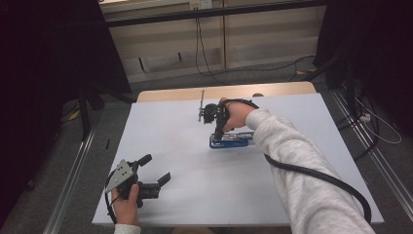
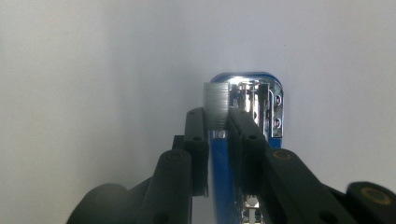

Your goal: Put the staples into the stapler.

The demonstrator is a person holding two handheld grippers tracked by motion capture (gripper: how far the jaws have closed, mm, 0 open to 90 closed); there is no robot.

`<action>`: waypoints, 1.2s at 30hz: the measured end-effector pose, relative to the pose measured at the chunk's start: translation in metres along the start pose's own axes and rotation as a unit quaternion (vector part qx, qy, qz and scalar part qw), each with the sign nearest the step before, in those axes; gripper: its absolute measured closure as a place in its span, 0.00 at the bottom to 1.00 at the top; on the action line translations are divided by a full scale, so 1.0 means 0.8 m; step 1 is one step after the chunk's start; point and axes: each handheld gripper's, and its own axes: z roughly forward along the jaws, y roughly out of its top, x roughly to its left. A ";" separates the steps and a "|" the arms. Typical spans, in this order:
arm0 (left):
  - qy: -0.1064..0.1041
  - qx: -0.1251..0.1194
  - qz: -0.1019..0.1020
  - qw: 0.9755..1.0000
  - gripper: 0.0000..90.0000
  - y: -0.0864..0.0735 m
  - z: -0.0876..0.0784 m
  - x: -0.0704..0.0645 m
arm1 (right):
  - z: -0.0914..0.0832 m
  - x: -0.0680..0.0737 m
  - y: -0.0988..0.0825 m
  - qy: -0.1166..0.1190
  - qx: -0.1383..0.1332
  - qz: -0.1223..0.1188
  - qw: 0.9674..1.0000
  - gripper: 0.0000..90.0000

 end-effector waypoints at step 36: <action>-0.003 0.002 0.003 1.000 0.02 0.000 0.003 -0.002 | -0.001 -0.021 0.005 -0.015 0.000 0.005 1.000 0.87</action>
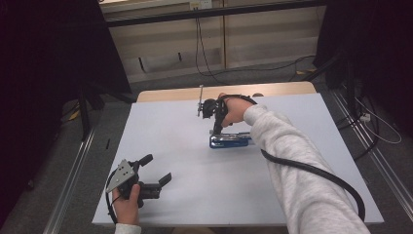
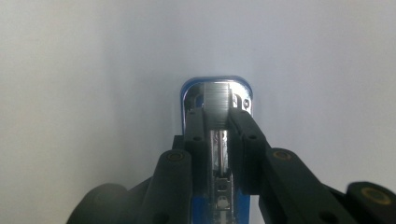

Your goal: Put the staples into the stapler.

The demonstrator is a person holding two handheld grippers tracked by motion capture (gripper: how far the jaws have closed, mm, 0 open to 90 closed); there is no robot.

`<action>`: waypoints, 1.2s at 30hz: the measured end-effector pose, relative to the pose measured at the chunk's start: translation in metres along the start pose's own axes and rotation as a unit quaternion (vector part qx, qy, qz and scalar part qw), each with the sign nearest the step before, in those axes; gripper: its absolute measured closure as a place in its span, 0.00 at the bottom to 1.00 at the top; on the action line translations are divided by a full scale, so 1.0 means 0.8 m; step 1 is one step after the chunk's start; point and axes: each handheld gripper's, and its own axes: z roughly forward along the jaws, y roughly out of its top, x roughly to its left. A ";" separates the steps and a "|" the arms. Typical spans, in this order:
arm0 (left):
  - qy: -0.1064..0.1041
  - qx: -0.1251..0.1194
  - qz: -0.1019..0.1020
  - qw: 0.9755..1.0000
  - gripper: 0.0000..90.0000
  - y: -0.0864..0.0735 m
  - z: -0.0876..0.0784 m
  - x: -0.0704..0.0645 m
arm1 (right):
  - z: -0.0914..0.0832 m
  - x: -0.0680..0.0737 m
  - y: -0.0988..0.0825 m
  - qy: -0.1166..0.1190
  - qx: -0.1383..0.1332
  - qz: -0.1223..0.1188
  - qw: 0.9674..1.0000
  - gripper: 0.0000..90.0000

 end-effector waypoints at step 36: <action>-0.001 0.001 0.004 1.000 0.02 0.000 0.001 0.000 | 0.021 -0.007 -0.008 0.004 0.008 -0.004 1.000 0.87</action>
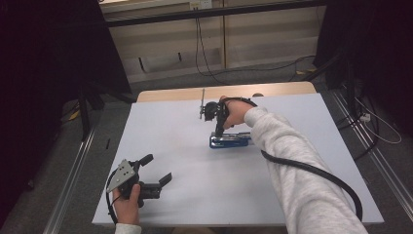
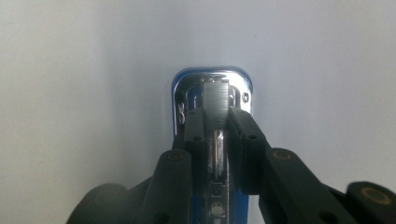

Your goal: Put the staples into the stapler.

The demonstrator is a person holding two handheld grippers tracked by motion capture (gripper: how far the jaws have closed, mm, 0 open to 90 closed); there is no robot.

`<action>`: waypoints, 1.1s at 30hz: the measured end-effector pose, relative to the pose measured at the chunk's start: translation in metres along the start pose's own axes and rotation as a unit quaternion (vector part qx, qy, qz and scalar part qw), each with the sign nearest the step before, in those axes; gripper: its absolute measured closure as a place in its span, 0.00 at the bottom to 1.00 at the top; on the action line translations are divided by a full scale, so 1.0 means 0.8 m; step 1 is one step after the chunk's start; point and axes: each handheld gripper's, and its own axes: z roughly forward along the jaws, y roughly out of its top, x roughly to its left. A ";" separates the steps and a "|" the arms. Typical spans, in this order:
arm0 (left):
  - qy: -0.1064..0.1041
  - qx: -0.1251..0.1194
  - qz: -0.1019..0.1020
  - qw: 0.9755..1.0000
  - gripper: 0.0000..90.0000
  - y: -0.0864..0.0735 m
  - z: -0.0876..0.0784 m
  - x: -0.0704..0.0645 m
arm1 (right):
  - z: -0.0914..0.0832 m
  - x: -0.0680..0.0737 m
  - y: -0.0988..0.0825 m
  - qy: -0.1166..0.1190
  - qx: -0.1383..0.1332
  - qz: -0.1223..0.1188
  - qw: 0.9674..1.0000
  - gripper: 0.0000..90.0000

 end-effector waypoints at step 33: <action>-0.001 0.004 0.002 1.000 0.02 0.000 0.002 -0.001 | 0.010 -0.001 -0.001 0.001 0.001 -0.001 1.000 0.86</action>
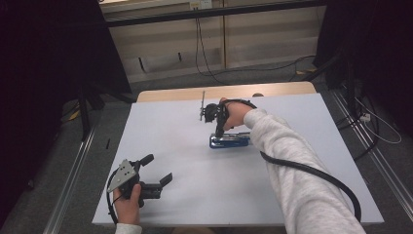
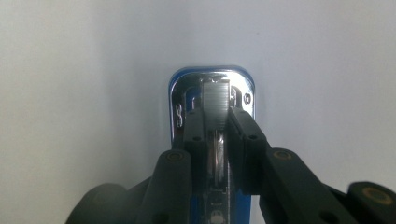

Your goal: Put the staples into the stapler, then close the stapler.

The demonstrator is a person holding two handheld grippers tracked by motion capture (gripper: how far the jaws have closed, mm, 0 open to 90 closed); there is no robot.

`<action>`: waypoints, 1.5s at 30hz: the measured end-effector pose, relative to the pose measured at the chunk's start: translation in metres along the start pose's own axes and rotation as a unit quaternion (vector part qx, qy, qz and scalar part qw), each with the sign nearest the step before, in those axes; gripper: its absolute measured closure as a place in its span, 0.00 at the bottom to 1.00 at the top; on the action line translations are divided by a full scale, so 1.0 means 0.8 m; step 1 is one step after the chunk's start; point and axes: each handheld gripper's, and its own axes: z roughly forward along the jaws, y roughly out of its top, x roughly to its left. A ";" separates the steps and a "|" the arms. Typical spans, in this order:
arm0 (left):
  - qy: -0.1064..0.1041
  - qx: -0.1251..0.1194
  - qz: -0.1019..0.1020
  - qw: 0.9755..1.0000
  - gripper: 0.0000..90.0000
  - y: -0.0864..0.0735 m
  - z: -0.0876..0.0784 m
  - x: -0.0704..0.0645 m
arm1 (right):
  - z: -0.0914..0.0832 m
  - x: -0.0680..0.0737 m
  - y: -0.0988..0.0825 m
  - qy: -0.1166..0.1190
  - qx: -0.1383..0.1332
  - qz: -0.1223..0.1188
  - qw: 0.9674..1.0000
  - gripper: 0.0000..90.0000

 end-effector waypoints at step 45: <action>-0.024 0.041 -0.032 0.998 0.02 0.017 0.061 0.005 | -0.030 0.037 -0.158 -0.053 -0.205 0.196 0.957 0.12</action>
